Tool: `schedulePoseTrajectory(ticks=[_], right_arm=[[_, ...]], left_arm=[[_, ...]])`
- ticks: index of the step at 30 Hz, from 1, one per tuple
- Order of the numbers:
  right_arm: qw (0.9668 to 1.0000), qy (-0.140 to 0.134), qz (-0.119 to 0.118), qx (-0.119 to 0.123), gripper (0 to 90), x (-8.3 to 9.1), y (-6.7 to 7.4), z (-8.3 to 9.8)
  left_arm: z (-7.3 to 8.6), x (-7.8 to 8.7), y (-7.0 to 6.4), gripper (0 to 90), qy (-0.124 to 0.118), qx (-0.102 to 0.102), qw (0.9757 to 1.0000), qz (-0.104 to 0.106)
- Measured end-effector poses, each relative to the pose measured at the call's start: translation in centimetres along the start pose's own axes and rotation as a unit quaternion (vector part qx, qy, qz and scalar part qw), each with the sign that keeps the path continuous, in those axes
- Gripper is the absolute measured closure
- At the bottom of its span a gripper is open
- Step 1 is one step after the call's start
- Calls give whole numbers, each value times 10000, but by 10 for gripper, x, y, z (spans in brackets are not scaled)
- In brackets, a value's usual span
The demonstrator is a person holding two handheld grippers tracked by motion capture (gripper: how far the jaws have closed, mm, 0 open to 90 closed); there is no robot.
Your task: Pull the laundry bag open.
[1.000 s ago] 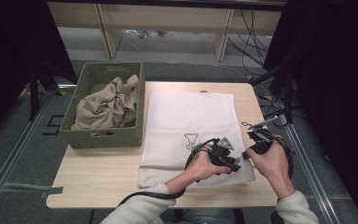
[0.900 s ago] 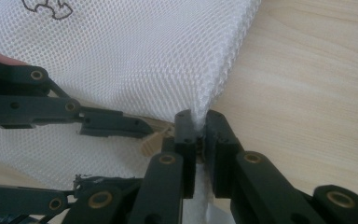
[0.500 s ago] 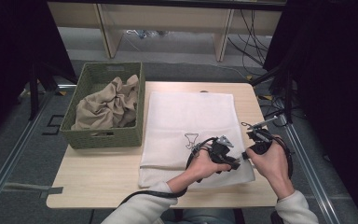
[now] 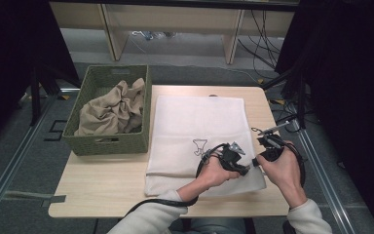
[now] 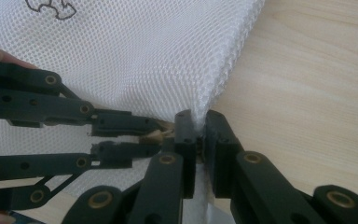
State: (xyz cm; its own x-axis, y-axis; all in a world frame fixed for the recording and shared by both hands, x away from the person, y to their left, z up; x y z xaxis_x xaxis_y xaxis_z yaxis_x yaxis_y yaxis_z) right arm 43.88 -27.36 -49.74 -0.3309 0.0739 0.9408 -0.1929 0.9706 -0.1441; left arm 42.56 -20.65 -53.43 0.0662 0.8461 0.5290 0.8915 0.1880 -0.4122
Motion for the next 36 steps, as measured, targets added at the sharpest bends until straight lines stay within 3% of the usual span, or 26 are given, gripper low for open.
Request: schedulePoseTrajectory(ticks=[13,20,28,29,30,31,36], right_arm=[[10000,7,-67,12,850,0,1,0],[10000,35,80,-32,851,-3,-3,1],[10000,48,59,-10,851,-4,-3,1],[9990,303,3,-335,850,0,3,5],[9990,312,24,-332,851,-1,2,6],[9999,83,87,-41,851,-6,-5,3],[9999,98,19,-22,850,-5,-1,3]], left_arm=[[0,7,-1,865,57,179,9998,44],[1,12,-2,866,90,239,9997,-3],[4,19,-2,866,91,276,9996,-23],[5,21,-2,866,95,284,9995,-49],[6,22,-2,866,126,275,9995,-46],[7,23,-2,866,145,271,9995,-46],[7,26,-2,866,138,280,9995,-47]])
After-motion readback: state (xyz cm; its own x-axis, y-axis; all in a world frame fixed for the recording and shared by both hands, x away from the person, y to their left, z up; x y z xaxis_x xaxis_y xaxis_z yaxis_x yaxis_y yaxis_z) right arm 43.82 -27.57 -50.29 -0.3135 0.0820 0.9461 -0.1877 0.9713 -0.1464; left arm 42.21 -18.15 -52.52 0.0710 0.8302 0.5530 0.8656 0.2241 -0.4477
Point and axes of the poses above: each handheld gripper's, and its own axes: x roughly backward along the jaws, z roughly out of its underside, y roughly to its left, the point moved 10 cm from there along -x, roughly forward along the jaws, and after that the axes turned 13 degrees about z, right-handed, at the moved point
